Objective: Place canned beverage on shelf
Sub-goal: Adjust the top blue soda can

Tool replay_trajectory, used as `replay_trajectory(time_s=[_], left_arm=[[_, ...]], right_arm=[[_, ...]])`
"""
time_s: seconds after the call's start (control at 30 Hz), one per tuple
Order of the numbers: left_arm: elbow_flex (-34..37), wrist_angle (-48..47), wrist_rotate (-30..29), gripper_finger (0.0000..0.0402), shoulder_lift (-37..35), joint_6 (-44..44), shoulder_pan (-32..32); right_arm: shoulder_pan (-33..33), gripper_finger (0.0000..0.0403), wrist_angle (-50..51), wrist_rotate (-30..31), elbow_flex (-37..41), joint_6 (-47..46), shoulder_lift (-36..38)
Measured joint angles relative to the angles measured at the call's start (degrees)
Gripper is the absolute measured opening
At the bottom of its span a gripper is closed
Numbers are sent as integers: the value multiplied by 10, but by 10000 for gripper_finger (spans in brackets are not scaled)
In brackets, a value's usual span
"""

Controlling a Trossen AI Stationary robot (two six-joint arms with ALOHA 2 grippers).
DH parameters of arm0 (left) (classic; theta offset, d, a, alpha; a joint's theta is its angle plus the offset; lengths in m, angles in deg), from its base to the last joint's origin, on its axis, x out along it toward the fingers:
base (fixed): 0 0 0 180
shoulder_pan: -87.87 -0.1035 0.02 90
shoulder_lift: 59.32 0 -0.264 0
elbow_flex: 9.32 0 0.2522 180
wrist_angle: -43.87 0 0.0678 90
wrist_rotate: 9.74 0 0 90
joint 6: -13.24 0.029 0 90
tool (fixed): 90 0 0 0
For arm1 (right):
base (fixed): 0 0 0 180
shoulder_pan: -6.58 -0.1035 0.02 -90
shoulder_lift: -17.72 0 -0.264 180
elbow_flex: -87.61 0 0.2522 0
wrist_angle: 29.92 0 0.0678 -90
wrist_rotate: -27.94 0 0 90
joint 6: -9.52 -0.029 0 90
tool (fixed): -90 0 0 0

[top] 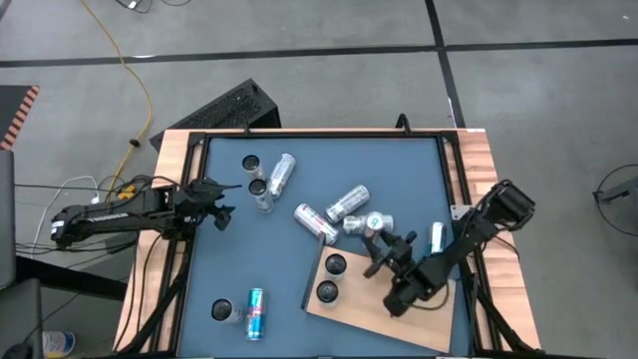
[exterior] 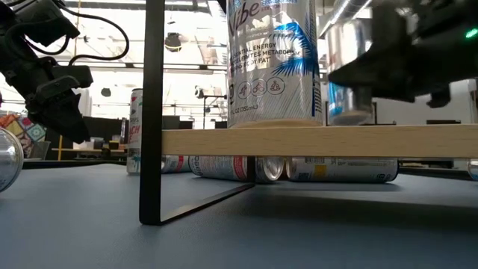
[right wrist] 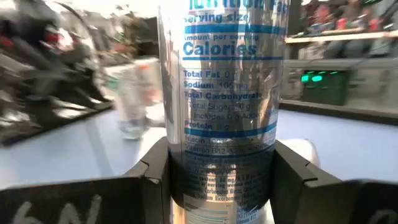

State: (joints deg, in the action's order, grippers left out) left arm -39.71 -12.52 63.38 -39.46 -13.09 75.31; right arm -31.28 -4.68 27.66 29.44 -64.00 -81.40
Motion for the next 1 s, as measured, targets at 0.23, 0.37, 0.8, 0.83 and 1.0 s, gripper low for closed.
replay_trajectory(time_s=[0.23,0.37,0.8,0.83,1.0], left_arm=[[0,0,0,270,0,0,0],[0,0,0,270,0,0,0],[0,0,0,270,0,0,0],[0,0,0,270,0,0,0],[0,0,0,270,0,0,0]], right_arm=[[148,168,45,3,0,-13,14],[237,168,111,-31,-1,-106,14],[395,171,215,-44,36,-199,14],[401,171,207,-47,48,-207,14],[415,172,167,-73,113,-286,14]])
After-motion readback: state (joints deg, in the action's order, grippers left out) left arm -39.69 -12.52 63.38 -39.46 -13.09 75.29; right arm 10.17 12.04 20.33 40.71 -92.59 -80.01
